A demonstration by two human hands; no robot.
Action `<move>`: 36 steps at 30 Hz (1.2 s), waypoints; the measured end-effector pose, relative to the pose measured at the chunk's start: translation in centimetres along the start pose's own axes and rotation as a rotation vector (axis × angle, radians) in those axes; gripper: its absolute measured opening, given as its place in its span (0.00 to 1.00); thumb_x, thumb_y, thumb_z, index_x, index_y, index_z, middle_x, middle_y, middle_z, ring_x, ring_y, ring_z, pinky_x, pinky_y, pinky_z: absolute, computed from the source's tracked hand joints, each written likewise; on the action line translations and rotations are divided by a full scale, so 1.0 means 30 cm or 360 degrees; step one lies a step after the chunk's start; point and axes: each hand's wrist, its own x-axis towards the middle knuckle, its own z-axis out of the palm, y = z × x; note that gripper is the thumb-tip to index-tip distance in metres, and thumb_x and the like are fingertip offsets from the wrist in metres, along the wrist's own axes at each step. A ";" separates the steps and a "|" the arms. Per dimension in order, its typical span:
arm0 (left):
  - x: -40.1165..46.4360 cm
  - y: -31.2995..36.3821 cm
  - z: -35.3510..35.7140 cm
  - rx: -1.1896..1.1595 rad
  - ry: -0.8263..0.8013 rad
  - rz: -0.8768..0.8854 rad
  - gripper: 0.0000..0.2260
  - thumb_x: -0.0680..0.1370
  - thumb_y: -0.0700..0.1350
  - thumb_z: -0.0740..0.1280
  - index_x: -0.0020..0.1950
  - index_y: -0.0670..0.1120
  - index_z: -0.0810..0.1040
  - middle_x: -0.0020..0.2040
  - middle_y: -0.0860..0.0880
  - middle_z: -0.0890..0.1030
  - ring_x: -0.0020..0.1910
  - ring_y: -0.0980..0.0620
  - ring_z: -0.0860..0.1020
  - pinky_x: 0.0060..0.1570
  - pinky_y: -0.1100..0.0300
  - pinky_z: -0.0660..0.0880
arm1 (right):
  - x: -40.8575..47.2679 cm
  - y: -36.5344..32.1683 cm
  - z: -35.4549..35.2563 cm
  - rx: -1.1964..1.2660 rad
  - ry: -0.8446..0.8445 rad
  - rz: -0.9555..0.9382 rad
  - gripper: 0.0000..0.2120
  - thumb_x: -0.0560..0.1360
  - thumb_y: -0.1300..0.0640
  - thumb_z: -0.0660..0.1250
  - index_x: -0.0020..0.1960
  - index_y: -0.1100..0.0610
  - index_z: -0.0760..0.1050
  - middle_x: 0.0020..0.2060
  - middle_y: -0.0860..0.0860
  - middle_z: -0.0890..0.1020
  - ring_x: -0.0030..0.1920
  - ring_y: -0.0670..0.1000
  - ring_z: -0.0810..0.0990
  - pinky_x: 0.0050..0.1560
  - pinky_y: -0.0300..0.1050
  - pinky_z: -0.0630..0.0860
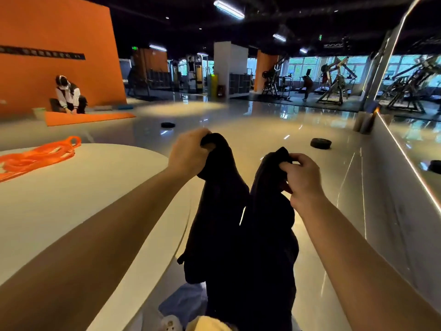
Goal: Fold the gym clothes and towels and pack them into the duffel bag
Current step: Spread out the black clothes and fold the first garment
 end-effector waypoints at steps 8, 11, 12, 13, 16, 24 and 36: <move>0.113 -0.128 -0.541 0.0150 0.0496 0.0020 0.06 0.77 0.41 0.67 0.54 0.44 0.80 0.47 0.49 0.79 0.48 0.50 0.75 0.46 0.59 0.70 | -0.179 -0.384 0.442 0.0240 -0.0535 -0.0432 0.09 0.76 0.64 0.66 0.44 0.50 0.74 0.46 0.52 0.80 0.51 0.55 0.80 0.56 0.56 0.79; 0.071 -0.255 -0.734 0.0242 0.0730 -0.0183 0.08 0.76 0.37 0.66 0.52 0.45 0.80 0.46 0.47 0.80 0.47 0.49 0.76 0.44 0.60 0.67 | -0.317 -0.496 0.648 0.0315 -0.0775 -0.0610 0.09 0.76 0.63 0.67 0.43 0.50 0.73 0.41 0.50 0.80 0.47 0.54 0.82 0.52 0.55 0.80; 0.045 -0.297 -0.799 0.0255 0.0815 -0.0271 0.09 0.75 0.36 0.65 0.52 0.46 0.79 0.45 0.48 0.79 0.46 0.48 0.75 0.43 0.60 0.67 | -0.366 -0.520 0.716 0.0323 -0.0832 -0.0659 0.09 0.76 0.62 0.67 0.42 0.49 0.73 0.40 0.50 0.80 0.47 0.55 0.82 0.51 0.56 0.80; 0.014 -0.339 -0.862 0.0278 0.0872 -0.0345 0.10 0.74 0.36 0.65 0.51 0.47 0.79 0.44 0.49 0.78 0.46 0.47 0.76 0.42 0.60 0.67 | -0.413 -0.536 0.781 0.0333 -0.0886 -0.0685 0.09 0.76 0.61 0.67 0.42 0.49 0.73 0.39 0.51 0.80 0.46 0.55 0.83 0.50 0.57 0.80; -0.108 -0.451 -1.018 0.0422 0.0901 -0.0527 0.08 0.74 0.38 0.65 0.50 0.48 0.79 0.43 0.49 0.77 0.45 0.46 0.76 0.42 0.60 0.67 | -0.549 -0.534 0.968 0.0327 -0.1050 -0.0660 0.08 0.77 0.60 0.65 0.42 0.49 0.72 0.39 0.50 0.79 0.44 0.54 0.82 0.47 0.53 0.81; -0.597 -0.744 -1.134 0.0530 0.0732 -0.1207 0.11 0.77 0.39 0.66 0.60 0.42 0.77 0.55 0.40 0.81 0.55 0.41 0.77 0.50 0.57 0.69 | -0.971 -0.158 1.213 -0.0395 -0.1975 -0.0676 0.16 0.77 0.61 0.64 0.64 0.56 0.70 0.56 0.55 0.75 0.57 0.56 0.76 0.57 0.50 0.75; -0.940 -0.614 -0.731 0.0594 -0.0150 -0.0362 0.27 0.75 0.68 0.57 0.71 0.59 0.67 0.71 0.56 0.67 0.72 0.57 0.60 0.71 0.51 0.56 | -0.840 0.193 0.608 -0.0939 -0.1152 -0.1385 0.19 0.72 0.44 0.66 0.62 0.45 0.73 0.61 0.45 0.74 0.63 0.45 0.70 0.64 0.52 0.71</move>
